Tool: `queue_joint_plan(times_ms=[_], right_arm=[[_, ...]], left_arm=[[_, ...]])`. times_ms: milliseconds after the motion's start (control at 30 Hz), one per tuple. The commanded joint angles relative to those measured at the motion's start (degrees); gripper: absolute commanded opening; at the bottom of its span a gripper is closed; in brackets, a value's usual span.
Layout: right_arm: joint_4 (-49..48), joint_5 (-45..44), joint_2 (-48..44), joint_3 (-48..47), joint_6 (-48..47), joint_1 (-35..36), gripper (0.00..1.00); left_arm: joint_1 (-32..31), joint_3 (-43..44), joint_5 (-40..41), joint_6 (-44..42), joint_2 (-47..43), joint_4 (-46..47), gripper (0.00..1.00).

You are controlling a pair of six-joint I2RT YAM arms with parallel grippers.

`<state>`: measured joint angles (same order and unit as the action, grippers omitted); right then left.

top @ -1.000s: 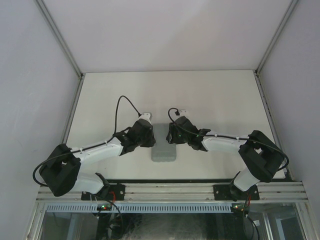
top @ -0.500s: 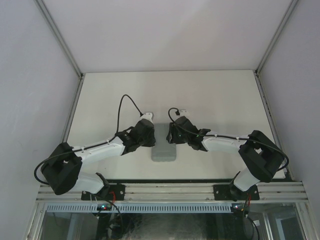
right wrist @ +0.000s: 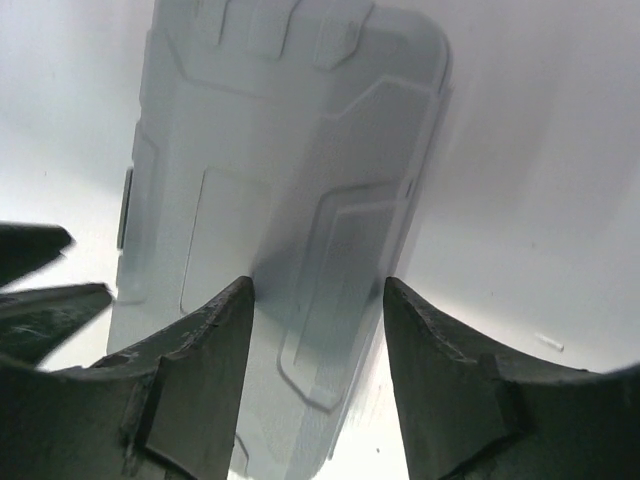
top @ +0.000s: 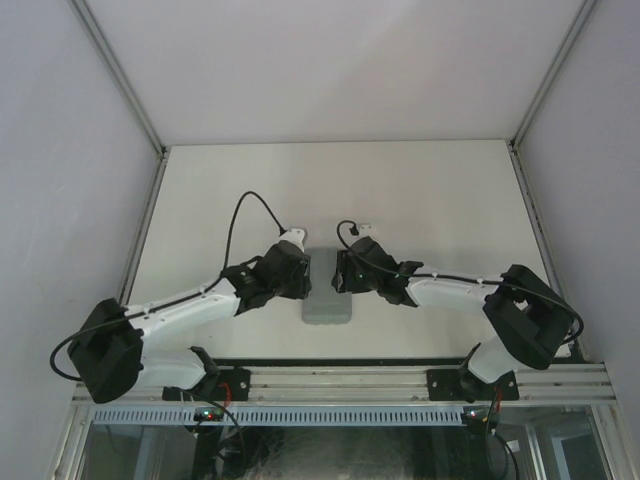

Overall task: Sort the tools into containers
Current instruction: Close the storage box at the center of the board, then reset both arms

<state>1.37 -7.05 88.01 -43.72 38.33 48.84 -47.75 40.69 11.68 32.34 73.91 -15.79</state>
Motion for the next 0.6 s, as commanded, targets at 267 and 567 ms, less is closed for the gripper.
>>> queue_joint_plan(times_ms=[267,567], right_arm=[[7.1,-5.7,-21.4,0.6,-8.1,2.3,0.75],[20.4,-19.2,-41.1,1.2,-11.1,2.7,0.94]], left_arm=[[-0.1,3.8,9.4,-4.3,-25.9,-4.5,0.65],[-0.1,7.5,19.7,-5.6,-37.1,-15.6,0.76]])
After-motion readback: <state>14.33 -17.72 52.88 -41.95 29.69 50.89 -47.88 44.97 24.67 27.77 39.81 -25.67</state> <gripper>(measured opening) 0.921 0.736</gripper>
